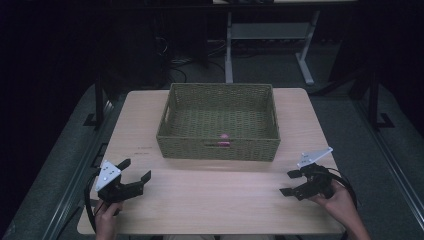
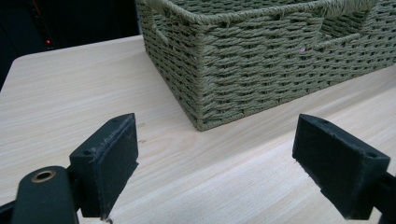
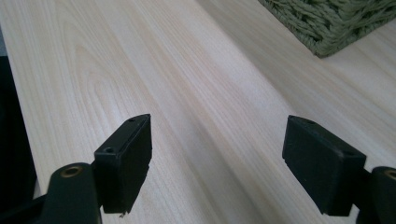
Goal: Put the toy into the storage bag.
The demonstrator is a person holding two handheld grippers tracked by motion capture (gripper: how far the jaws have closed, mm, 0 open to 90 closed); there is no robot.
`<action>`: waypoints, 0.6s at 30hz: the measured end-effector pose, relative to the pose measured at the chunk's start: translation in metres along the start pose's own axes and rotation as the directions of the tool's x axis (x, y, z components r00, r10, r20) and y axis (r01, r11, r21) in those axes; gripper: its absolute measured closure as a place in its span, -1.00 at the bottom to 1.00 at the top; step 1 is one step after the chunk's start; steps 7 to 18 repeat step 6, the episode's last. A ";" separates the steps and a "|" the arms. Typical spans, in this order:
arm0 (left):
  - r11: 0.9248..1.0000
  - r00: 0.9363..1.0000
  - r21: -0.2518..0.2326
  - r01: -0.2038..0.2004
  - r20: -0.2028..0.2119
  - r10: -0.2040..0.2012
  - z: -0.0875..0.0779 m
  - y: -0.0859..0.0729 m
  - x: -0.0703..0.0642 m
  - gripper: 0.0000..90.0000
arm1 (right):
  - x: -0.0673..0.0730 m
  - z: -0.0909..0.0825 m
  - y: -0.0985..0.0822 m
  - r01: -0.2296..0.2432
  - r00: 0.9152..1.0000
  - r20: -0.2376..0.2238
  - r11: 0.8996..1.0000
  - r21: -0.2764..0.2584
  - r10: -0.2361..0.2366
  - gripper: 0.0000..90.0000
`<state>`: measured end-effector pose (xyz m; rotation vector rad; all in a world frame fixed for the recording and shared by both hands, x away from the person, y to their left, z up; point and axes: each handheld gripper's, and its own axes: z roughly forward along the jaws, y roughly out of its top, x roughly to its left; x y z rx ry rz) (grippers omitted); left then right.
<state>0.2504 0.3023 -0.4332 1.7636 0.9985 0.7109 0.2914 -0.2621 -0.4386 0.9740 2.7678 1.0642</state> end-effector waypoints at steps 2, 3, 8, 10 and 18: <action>1.000 1.000 0.001 0.002 -0.001 -0.002 0.000 0.000 0.000 -0.69 | 0.002 0.001 -0.002 0.001 1.000 0.011 1.000 0.001 -0.001 -0.48; 1.000 1.000 0.001 0.001 -0.001 -0.001 0.000 0.000 0.000 -0.69 | 0.003 0.000 -0.002 0.004 1.000 0.017 1.000 -0.006 -0.004 -0.47; 1.000 1.000 0.002 -0.003 0.002 0.003 0.001 0.001 0.000 -0.69 | 0.010 0.000 -0.001 0.018 0.999 0.030 1.000 -0.020 -0.018 -0.47; 1.000 1.000 0.002 -0.003 0.002 0.003 0.001 0.001 0.000 -0.69 | 0.010 0.000 -0.001 0.018 0.999 0.030 1.000 -0.020 -0.018 -0.47; 1.000 1.000 0.002 -0.003 0.002 0.003 0.001 0.001 0.000 -0.69 | 0.010 0.000 -0.001 0.018 0.999 0.030 1.000 -0.020 -0.018 -0.47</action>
